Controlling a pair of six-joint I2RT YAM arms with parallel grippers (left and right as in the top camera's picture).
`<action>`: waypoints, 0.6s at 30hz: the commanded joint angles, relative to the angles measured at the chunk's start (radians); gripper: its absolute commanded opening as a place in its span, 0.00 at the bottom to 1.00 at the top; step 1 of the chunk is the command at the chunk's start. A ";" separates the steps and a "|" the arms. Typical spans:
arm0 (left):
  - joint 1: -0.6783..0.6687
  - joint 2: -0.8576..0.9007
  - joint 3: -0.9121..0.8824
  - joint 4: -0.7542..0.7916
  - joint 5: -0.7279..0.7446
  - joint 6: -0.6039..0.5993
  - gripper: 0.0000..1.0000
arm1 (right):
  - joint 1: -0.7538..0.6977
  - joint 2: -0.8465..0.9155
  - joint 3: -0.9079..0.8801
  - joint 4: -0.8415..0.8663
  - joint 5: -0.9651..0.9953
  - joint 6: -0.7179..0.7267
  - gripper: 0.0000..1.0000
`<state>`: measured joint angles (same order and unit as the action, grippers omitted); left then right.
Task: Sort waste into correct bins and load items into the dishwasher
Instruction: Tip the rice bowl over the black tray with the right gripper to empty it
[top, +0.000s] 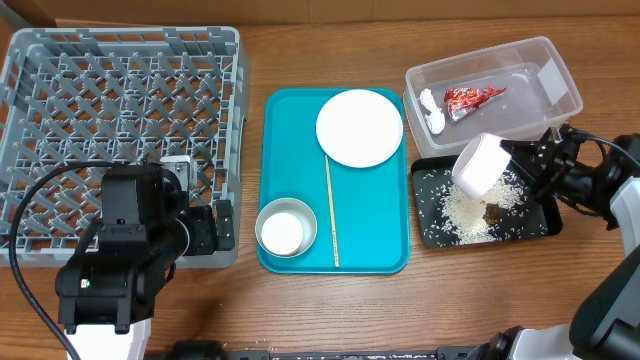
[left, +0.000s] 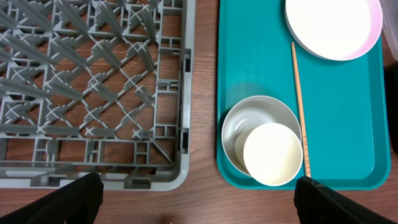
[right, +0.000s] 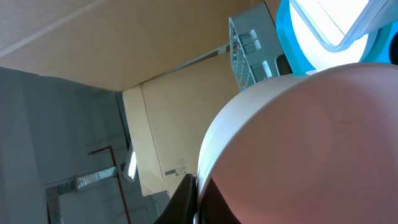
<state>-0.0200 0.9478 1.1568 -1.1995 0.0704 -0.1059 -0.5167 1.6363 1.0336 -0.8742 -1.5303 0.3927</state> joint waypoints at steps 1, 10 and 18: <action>-0.006 0.001 0.018 -0.001 0.000 -0.014 1.00 | -0.003 -0.006 -0.002 0.009 -0.039 0.004 0.04; -0.006 0.001 0.018 0.000 0.000 -0.014 1.00 | 0.021 -0.006 -0.002 0.066 -0.032 -0.126 0.04; -0.006 0.001 0.018 -0.002 0.000 -0.014 1.00 | 0.090 -0.006 -0.002 -0.024 0.272 -0.183 0.04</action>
<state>-0.0200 0.9478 1.1568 -1.2007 0.0704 -0.1059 -0.4370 1.6363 1.0336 -0.8871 -1.3651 0.2523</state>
